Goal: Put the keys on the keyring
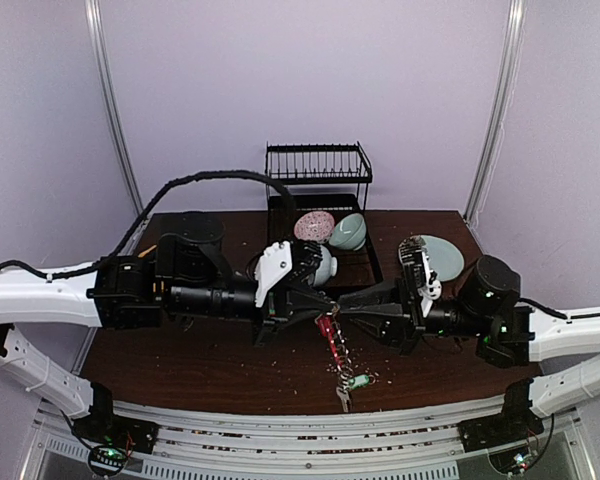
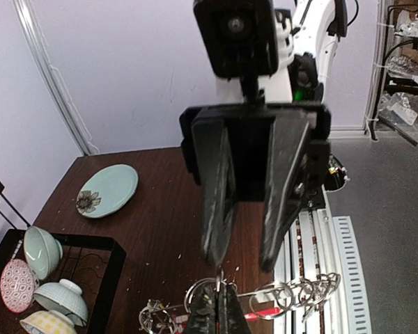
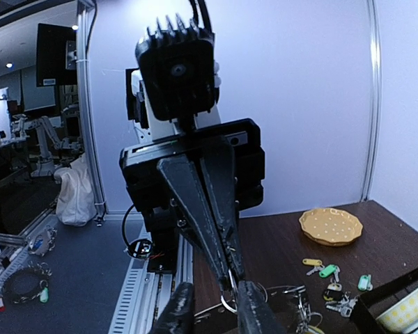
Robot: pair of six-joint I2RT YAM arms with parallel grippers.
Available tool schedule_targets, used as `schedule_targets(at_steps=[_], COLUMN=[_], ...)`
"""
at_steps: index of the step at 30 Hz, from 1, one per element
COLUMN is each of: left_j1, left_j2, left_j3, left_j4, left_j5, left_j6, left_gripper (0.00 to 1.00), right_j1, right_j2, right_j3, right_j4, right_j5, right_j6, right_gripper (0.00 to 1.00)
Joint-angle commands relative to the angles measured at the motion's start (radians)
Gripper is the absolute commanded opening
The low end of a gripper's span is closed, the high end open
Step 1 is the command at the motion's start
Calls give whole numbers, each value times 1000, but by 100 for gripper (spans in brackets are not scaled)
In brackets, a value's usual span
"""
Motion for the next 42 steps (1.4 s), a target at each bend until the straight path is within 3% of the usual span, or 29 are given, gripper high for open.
schedule_targets(at_steps=[1,5,9,20,25,35,38,42], left_j1=[5,3,-5,-10,-10,-10,-11,-10], left_j2=[-34,-34,-12,-8,-3,9,13,-4], left_j3=[15,24,57,75,78,87,91,83], left_j4=[-55,-100,-154,-158,-158,-165,-166,-142], left_j5=[-60,-45,-52,-39,-30,-16,-6,3], left_j6=[60,113,147,133,135,141,140,126], left_gripper=[0,0,0,0,0,0,0,4], right_j1=[-6,-14,-14,-14,-14,-14,-14,-25], right_j2=[-87,-123,-74,50,67,79,83,61], right_j3=[63,116,203,284,293,305,313,294], right_j4=[-157,-313,-459,-554,-530,-546,-554,-528], right_j5=[-3,-59,-26,-10,-6,34,28,-9], right_j6=[-103,-187,-229,-294,-273,-281,-285,-255], right_gripper=[28,33,32,34,17,12,1,0])
